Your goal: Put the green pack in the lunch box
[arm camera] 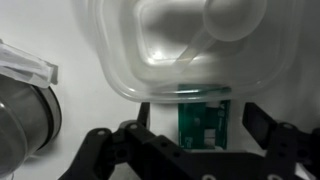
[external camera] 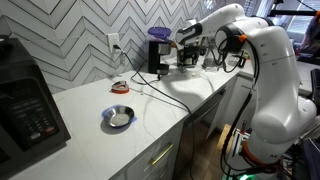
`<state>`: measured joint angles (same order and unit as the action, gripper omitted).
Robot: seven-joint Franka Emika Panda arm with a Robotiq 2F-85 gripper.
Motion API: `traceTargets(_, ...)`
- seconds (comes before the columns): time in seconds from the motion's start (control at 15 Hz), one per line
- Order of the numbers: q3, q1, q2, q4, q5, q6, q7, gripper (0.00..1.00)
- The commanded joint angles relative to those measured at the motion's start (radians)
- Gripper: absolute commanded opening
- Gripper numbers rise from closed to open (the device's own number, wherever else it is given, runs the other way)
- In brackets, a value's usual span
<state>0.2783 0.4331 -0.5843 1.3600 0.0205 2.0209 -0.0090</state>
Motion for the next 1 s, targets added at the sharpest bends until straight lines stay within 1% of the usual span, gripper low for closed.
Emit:
traceTargets(0.0, -0.037, 0.036, -0.044, -0.051, -0.090, 0.029, 0.004, 0.88)
traceTargets(0.07, -0.041, 0.039, -0.051, -0.060, -0.108, 0.044, 0.007, 0.86)
traceTargets(0.13, -0.041, 0.038, -0.059, -0.063, -0.119, 0.070, 0.018, 0.86)
traceTargets(0.2, -0.034, 0.030, -0.064, -0.054, -0.130, 0.105, 0.031, 0.83)
traceTargets(0.33, -0.028, 0.025, -0.079, -0.056, -0.138, 0.152, 0.053, 0.80)
traceTargets(0.53, -0.033, 0.029, -0.104, -0.072, -0.141, 0.178, 0.073, 0.79)
traceTargets(0.6, -0.034, 0.029, -0.109, -0.073, -0.141, 0.175, 0.075, 0.68)
traceTargets(0.67, -0.029, 0.023, -0.107, -0.063, -0.143, 0.180, 0.076, 0.53)
traceTargets(0.93, -0.026, 0.023, -0.101, -0.058, -0.141, 0.172, 0.080, 0.20)
